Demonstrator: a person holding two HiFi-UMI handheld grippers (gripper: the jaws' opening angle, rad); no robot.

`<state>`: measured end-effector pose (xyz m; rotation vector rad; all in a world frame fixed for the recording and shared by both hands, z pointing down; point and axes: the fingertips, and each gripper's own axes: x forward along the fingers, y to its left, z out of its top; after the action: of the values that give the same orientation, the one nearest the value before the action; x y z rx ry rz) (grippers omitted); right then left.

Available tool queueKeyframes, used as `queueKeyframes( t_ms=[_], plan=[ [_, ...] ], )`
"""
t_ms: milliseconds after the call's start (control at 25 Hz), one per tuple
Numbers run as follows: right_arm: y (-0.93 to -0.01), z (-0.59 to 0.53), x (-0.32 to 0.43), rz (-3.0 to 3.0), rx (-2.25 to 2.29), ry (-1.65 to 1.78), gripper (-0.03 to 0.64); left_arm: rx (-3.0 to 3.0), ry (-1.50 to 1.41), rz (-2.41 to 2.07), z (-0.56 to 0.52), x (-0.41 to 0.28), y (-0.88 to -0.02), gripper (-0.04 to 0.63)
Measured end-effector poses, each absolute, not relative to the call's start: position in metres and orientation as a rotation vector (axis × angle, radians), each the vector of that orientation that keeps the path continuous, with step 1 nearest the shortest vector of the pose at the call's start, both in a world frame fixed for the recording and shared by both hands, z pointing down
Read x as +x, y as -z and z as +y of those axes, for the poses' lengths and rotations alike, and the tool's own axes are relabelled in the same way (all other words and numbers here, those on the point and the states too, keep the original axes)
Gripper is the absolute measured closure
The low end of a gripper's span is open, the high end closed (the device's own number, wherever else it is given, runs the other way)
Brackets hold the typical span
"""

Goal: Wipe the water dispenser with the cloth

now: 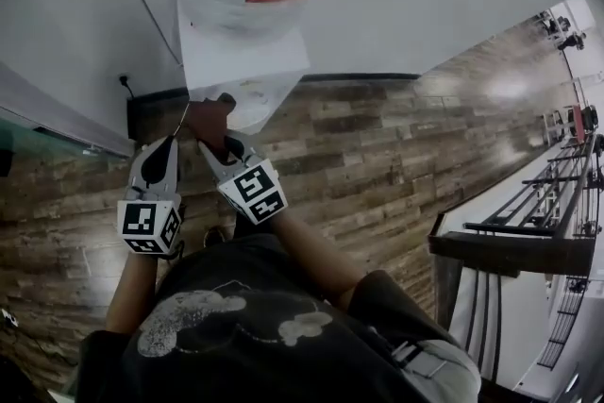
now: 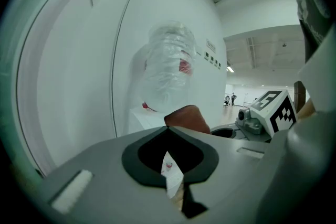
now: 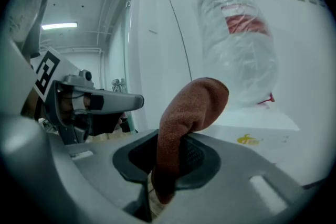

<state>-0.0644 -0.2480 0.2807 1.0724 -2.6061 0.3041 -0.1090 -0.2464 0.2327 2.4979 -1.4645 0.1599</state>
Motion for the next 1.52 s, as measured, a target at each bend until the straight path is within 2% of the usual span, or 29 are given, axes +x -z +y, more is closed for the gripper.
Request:
queueKeyframes(
  t_ms=[280,520,1520],
  plan=[
    [-0.328,-0.308,-0.082,-2.538,0.862,-0.216,0.555,2.434,-0.209,-1.582,-0.297,-0.108,-0.241,0.577],
    [-0.346,-0.330,-0.057,-2.500,0.852,-0.198,0.555,2.357,-0.237,-1.628,-0.317,-0.103,-0.255,0.577],
    [-0.351,-0.378,0.178,-2.262,1.510,-0.402,0.555,2.410,-0.238,-1.507,-0.338,-0.021,-0.277,0.577]
  ],
)
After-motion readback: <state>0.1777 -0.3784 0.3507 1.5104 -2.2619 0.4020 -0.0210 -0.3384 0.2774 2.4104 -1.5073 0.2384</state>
